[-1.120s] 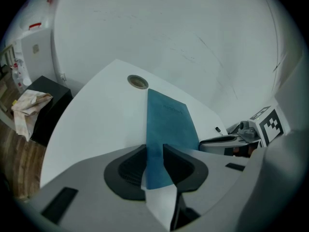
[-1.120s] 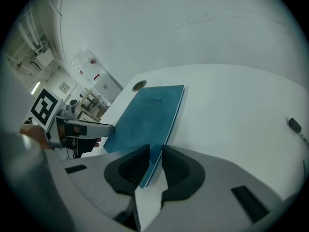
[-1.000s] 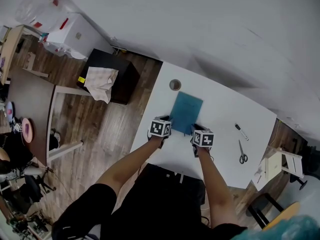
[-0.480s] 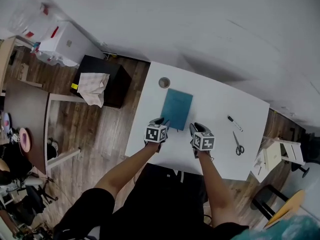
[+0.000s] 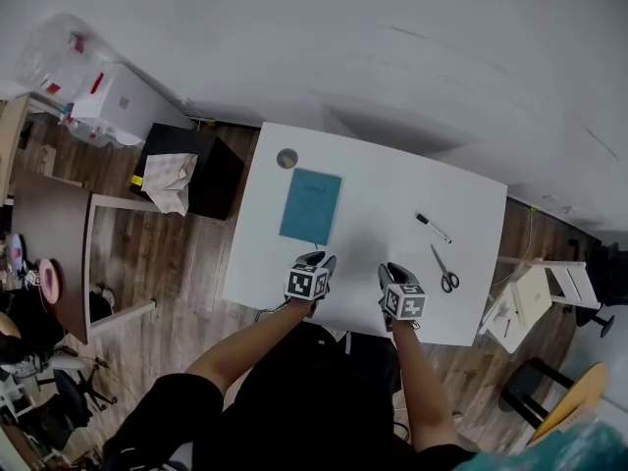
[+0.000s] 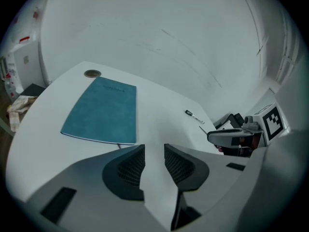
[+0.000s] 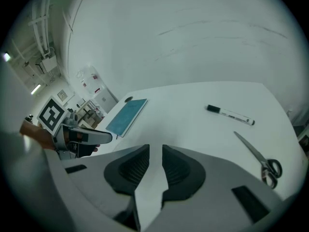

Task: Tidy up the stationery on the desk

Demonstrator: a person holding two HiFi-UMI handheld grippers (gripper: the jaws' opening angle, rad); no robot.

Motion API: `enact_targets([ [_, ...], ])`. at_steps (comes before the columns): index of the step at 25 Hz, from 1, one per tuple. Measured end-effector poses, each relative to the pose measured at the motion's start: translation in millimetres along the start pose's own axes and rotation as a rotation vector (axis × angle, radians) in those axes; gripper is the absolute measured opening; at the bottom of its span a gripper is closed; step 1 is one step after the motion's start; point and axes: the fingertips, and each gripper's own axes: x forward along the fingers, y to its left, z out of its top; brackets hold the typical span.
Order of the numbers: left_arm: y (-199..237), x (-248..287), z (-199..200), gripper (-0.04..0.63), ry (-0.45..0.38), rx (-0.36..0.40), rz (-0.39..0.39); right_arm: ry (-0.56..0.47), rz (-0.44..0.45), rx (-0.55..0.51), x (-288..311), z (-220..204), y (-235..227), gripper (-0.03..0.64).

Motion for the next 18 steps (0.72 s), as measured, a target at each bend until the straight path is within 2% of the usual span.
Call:
enact_targets([
  [4, -47, 15, -12, 0.129, 0.001, 0.022, -0.01, -0.01, -0.03, 0.015, -35, -18, -50, 0.087],
  [10, -132, 53, -28, 0.121, 0.051, 0.091, -0.062, -0.001, -0.087, 0.009, -75, -38, -131, 0.087],
  [18, -203, 94, -40, 0.1, 0.074, 0.106, -0.107, 0.016, -0.107, -0.018, -99, -57, -197, 0.087],
])
